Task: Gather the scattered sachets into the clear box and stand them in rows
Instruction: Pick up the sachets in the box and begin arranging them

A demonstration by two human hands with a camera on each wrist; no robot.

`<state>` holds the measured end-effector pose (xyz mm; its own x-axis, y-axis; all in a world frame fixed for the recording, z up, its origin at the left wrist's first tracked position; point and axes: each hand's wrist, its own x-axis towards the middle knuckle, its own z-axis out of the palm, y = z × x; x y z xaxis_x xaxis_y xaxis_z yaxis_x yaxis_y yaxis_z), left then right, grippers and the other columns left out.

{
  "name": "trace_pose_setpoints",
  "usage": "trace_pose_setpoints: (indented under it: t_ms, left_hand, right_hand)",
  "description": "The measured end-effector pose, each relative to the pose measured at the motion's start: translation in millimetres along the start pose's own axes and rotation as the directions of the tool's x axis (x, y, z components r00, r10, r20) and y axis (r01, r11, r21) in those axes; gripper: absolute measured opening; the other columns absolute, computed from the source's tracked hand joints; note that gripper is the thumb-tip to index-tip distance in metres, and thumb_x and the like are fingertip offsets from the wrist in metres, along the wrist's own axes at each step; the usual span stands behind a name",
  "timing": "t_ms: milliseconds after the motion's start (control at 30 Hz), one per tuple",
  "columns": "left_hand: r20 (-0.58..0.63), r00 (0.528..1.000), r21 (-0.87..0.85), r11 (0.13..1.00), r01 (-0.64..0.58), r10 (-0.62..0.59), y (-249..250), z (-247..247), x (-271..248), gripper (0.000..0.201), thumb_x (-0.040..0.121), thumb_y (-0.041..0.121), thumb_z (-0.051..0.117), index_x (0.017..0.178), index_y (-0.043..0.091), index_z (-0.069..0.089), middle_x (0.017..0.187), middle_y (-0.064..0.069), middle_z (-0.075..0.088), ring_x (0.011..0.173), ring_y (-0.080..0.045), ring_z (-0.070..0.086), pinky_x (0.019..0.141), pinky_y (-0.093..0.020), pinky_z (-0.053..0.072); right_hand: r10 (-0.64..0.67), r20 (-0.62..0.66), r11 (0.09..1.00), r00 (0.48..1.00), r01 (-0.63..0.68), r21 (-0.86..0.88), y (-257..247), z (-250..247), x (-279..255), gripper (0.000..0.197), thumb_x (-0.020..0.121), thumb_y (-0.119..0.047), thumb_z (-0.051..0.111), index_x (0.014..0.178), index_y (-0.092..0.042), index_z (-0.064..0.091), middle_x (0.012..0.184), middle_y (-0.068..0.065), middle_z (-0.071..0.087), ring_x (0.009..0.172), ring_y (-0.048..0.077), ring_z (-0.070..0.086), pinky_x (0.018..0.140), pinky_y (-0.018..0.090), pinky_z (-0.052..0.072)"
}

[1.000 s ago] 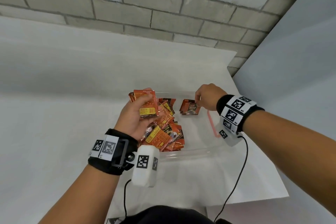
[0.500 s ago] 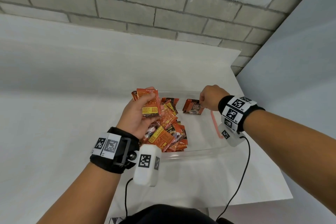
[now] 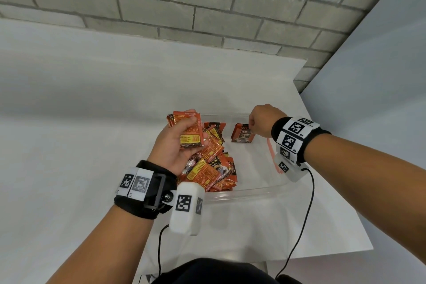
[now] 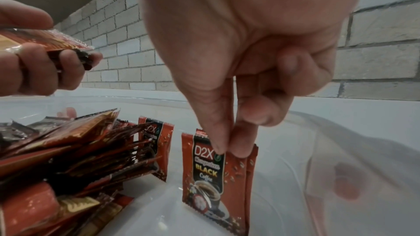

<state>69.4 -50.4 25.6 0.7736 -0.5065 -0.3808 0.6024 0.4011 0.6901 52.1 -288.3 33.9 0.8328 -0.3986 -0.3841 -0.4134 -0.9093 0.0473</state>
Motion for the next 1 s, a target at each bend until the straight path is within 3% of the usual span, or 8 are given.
trace_pose_setpoints:
  t_ms: [200,333,533,633,700,767,867,1000]
  left_hand:
    - [0.019,1.000,0.001,1.000,-0.004,0.004,-0.2,0.7,-0.3,0.013,0.078,0.017,0.064,0.090,0.011,0.062,0.076,-0.008,0.065,0.065,-0.020,0.066,0.069,-0.035,0.058]
    - [0.004,1.000,-0.003,1.000,-0.005,0.005,-1.2,-0.9,0.6,0.005,0.087,0.015,0.060,0.090,0.011,0.062,0.076,-0.008,0.066,0.065,-0.020,0.066,0.072,-0.036,0.057]
    - [0.014,1.000,-0.006,1.000,-0.002,0.002,-2.6,-2.6,1.5,0.008,0.090,0.016,0.057,0.093,0.010,0.062,0.079,-0.010,0.066,0.066,-0.021,0.066,0.073,-0.038,0.056]
    - [0.032,0.999,-0.070,0.997,0.025,-0.023,-2.4,-3.3,1.7,0.017,0.092,0.016,0.051,0.103,0.006,0.059,0.083,-0.015,0.065,0.066,-0.026,0.066,0.065,-0.037,0.059]
    - [0.067,0.997,-0.071,0.997,0.035,-0.031,-1.5,-2.5,1.1,0.023,0.094,0.013,0.047,0.111,0.007,0.060,0.084,-0.016,0.068,0.069,-0.028,0.068,0.066,-0.039,0.060]
    - [0.113,0.993,-0.037,0.998,0.047,-0.042,-0.7,1.4,-0.7,0.026,0.094,0.010,0.047,0.117,0.008,0.060,0.093,-0.016,0.071,0.081,-0.030,0.070,0.070,-0.042,0.060]
    - [0.158,0.986,0.004,0.999,0.051,-0.051,-1.7,9.6,-2.0,0.030,0.091,0.009,0.054,0.120,0.009,0.059,0.104,-0.017,0.070,0.093,-0.032,0.068,0.074,-0.045,0.060]
    - [0.198,0.977,0.154,0.987,0.044,-0.075,-4.8,17.1,-2.6,0.040,0.080,0.014,0.063,0.120,0.012,0.060,0.103,-0.015,0.071,0.089,-0.030,0.070,0.068,-0.040,0.060]
  right_hand:
    - [0.001,-0.012,1.000,1.000,-0.002,-0.020,-0.6,1.4,1.4,0.017,0.088,-0.015,0.061,0.100,-0.006,0.067,0.099,0.010,0.066,0.086,0.027,0.064,0.068,0.030,0.051]
    - [0.005,-0.035,1.000,0.999,-0.006,-0.025,-0.4,0.4,1.0,0.014,0.086,-0.013,0.063,0.098,-0.006,0.067,0.098,0.010,0.066,0.086,0.027,0.064,0.072,0.032,0.053]
    - [-0.011,-0.070,0.999,0.997,0.008,-0.047,-1.2,-1.1,-3.0,0.011,0.085,-0.013,0.064,0.094,-0.005,0.066,0.095,0.011,0.065,0.081,0.027,0.063,0.065,0.029,0.049]
    - [-0.008,-0.068,0.999,0.998,0.010,0.035,-1.8,-8.5,-11.4,0.012,0.086,-0.020,0.064,0.091,-0.008,0.065,0.095,0.008,0.066,0.082,0.025,0.063,0.064,0.028,0.047]
    - [-0.034,-0.095,0.985,0.995,0.050,0.167,-3.6,-16.1,-26.0,0.012,0.088,-0.024,0.062,0.090,-0.012,0.064,0.094,0.005,0.066,0.079,0.019,0.060,0.061,0.025,0.044]
    - [-0.106,-0.139,0.913,0.985,0.151,0.378,-10.6,-21.1,-49.4,0.015,0.090,-0.030,0.062,0.092,-0.016,0.064,0.088,0.002,0.066,0.071,0.013,0.059,0.057,0.022,0.041]
    - [-0.206,-0.147,0.698,0.968,0.250,0.670,-28.2,-20.6,-88.3,0.023,0.090,-0.041,0.060,0.103,-0.022,0.061,0.082,-0.003,0.066,0.066,0.008,0.058,0.057,0.020,0.043]
    - [-0.217,-0.185,0.526,0.958,0.275,0.805,-35.5,-5.9,-107.3,0.039,0.088,-0.034,0.064,0.124,-0.028,0.050,0.086,-0.006,0.066,0.071,0.007,0.062,0.062,0.025,0.047]
